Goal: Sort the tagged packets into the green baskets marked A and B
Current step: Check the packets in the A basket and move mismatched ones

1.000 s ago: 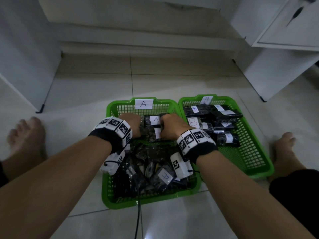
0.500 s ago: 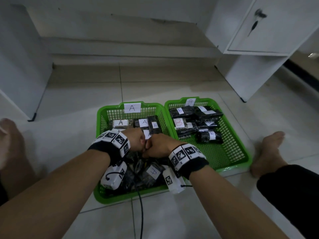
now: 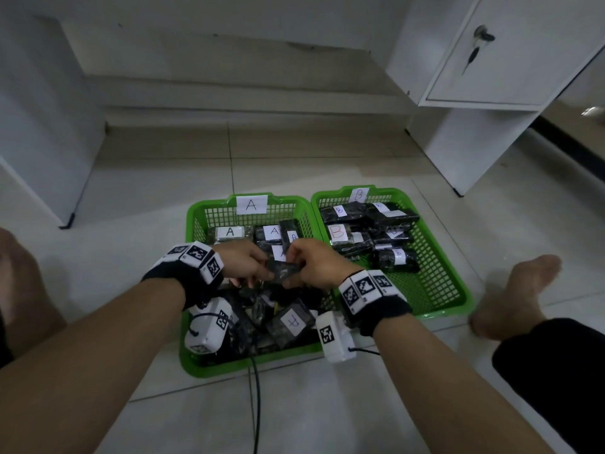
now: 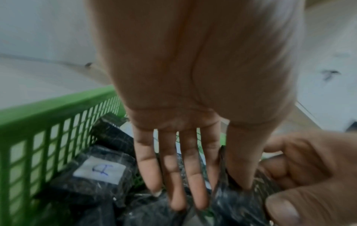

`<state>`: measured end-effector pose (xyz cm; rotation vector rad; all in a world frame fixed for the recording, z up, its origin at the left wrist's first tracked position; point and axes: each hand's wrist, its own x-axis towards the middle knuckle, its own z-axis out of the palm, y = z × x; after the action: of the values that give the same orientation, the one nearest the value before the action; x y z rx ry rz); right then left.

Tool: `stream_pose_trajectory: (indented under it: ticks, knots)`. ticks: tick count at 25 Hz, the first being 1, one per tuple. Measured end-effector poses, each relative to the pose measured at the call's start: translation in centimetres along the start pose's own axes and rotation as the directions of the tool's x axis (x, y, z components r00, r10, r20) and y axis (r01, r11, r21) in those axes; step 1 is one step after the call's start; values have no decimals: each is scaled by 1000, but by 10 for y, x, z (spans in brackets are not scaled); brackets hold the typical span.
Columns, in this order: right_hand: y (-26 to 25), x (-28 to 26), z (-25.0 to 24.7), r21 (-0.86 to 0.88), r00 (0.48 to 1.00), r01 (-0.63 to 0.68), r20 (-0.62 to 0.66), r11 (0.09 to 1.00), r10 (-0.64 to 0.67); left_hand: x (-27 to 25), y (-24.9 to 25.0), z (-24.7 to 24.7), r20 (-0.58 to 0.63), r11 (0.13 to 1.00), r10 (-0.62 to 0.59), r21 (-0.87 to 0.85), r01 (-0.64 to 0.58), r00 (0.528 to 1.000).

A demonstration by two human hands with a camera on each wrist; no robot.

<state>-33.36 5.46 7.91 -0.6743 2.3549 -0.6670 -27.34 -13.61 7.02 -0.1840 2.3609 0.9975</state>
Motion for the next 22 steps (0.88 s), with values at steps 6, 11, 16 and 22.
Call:
stream_pose_trajectory:
  ticks: [6,11,16,22]
  knots:
    - [-1,-7,-16,283,999,-29,-4,959,31,-13,7,-4,1,923,2,-385,-1,1000]
    - [-2,-6,-9,390,992,-126,65,912,109,-16,6,-3,-17,822,92,-563,-86,996]
    - [0,-7,-19,753,990,-128,131,646,44,-16,1,-9,-320,925,1,-361,-123,948]
    - [-5,-1,-18,615,995,2,-83,789,63,-15,-3,-18,-444,929,16,-325,-178,896]
